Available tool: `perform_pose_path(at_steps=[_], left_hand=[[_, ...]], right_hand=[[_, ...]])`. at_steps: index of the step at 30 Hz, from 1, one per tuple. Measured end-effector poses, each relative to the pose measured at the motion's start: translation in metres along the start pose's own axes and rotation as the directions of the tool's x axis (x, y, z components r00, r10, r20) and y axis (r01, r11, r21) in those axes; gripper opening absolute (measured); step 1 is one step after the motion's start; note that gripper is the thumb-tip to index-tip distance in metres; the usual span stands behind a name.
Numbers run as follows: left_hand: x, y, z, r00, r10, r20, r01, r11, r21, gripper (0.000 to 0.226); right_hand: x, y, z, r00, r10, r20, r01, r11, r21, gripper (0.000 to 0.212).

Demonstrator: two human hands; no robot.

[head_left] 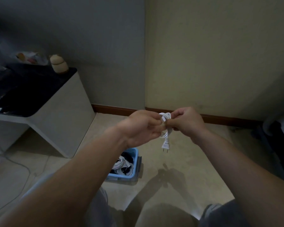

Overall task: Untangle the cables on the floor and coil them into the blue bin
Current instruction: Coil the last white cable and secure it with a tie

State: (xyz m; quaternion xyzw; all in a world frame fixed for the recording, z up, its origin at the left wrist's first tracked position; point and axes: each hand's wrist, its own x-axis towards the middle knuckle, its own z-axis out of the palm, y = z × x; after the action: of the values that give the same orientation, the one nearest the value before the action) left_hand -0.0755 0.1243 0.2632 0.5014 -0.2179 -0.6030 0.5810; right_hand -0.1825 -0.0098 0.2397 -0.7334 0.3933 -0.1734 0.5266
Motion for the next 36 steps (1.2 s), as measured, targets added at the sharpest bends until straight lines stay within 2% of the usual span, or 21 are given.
perform_pose_path(at_steps=[2,3,5,8,10,14,20,24,30,33,36], left_hand=[[-0.010,0.011,-0.006,0.999,-0.001,-0.041,0.002,1.000,0.007,0.024],[-0.014,0.014,-0.009,0.997,0.008,-0.075,-0.003,0.997,0.073,0.026],[-0.018,0.013,-0.010,0.986,0.099,-0.137,-0.051,0.946,0.320,0.026],[-0.013,0.003,-0.007,0.923,0.340,-0.178,-0.113,0.684,0.721,0.017],[-0.007,-0.003,-0.007,0.892,0.417,-0.177,-0.114,0.585,0.803,0.016],[-0.003,-0.007,-0.005,0.855,0.474,-0.208,-0.114,0.563,0.818,0.017],[0.003,-0.008,-0.008,0.864,0.454,-0.218,-0.097,0.574,0.813,0.017],[0.007,-0.010,-0.013,0.896,0.402,-0.188,-0.063,0.535,0.842,0.017],[0.005,-0.006,-0.015,0.919,0.364,-0.154,-0.136,0.659,0.740,0.014],[-0.001,-0.003,-0.013,0.927,0.356,-0.118,-0.172,0.683,0.710,0.010],[-0.007,0.002,-0.009,0.927,0.363,-0.098,-0.181,0.658,0.731,0.013]], right_hand=[[0.005,0.003,-0.009,0.999,0.030,0.020,-0.031,0.999,0.043,0.017],[0.007,0.004,-0.014,0.998,0.048,0.051,-0.052,0.996,0.076,0.015],[0.007,0.003,-0.018,0.989,0.067,0.132,-0.083,0.989,0.120,0.015],[0.002,-0.001,-0.014,0.967,0.063,0.249,-0.111,0.977,0.182,0.017],[-0.001,-0.004,-0.010,0.947,0.048,0.317,-0.128,0.963,0.235,0.018],[-0.002,-0.006,-0.011,0.924,0.029,0.380,-0.168,0.926,0.337,0.017],[-0.003,-0.004,-0.012,0.903,0.027,0.430,-0.167,0.942,0.292,0.032],[-0.003,-0.003,-0.013,0.917,0.024,0.399,-0.119,0.969,0.216,0.015],[-0.004,-0.006,-0.013,0.936,-0.011,0.351,-0.015,0.997,0.070,0.019],[-0.005,-0.007,-0.016,0.936,-0.038,0.349,0.031,0.999,0.025,0.021],[-0.005,-0.008,-0.019,0.930,-0.040,0.366,0.012,0.997,0.081,0.022]])
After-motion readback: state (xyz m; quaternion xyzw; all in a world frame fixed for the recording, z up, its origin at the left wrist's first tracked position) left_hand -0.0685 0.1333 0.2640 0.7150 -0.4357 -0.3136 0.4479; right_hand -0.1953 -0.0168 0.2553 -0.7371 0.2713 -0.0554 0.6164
